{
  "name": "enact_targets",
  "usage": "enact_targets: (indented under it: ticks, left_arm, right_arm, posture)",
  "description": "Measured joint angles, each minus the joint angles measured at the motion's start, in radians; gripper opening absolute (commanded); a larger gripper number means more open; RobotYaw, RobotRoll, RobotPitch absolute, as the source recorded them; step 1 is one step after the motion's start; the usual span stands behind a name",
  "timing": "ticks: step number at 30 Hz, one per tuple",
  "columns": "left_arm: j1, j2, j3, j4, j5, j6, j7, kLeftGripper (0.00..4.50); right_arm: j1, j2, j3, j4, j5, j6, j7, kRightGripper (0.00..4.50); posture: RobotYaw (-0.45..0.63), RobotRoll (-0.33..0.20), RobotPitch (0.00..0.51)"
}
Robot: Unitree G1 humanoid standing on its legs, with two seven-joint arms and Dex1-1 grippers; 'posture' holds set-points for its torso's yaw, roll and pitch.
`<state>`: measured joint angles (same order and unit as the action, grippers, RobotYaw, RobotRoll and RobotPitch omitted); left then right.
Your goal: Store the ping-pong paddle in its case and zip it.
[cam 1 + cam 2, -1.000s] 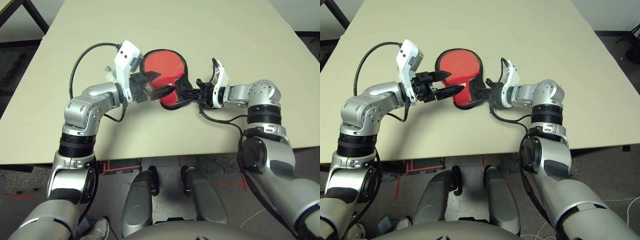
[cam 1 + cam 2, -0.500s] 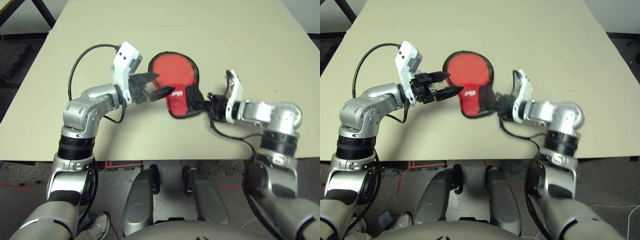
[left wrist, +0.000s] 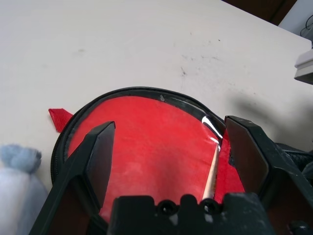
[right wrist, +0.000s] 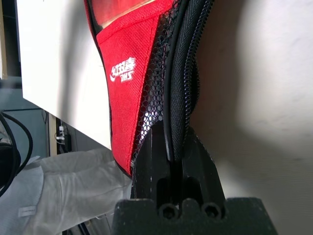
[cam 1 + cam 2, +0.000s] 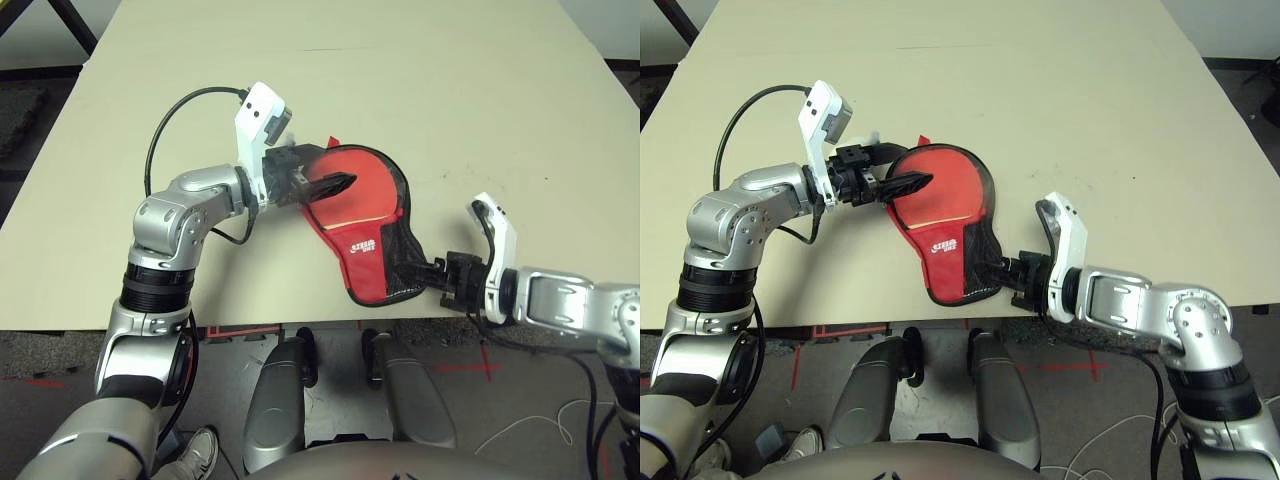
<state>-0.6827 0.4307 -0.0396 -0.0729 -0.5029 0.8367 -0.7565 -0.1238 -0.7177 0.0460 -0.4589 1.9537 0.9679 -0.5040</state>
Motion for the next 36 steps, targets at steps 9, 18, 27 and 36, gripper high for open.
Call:
enact_targets:
  ticks: [9, 18, 27, 36]
  left_arm:
    - [-0.002, 0.004, -0.001, 0.010, 0.000, -0.010, 0.000, 4.50]
    - [-0.017, 0.011, 0.003, 0.022, 0.002, -0.028, -0.001, 4.50]
    - [-0.056, 0.016, 0.007, 0.086, 0.014, -0.061, -0.011, 4.50]
    - [-0.100, 0.072, 0.013, 0.125, 0.050, -0.103, -0.031, 4.50]
  right_arm:
    - [0.036, -0.198, 0.004, -0.021, 0.016, -0.022, 0.094, 3.01]
    - [-0.152, -0.525, -0.034, 0.039, 0.015, 0.087, 0.332, 4.48]
    - [-0.559, -0.219, 0.223, 0.072, -0.458, 0.167, 0.375, 4.48]
    - [-0.636, -0.077, 0.363, 0.076, -0.912, 0.175, 0.661, 4.48]
  posture:
    - [0.01, 0.000, 0.257]
    - [0.00, 0.000, 0.255]
    - [0.01, 0.000, 0.253]
    - [0.03, 0.000, 0.255]
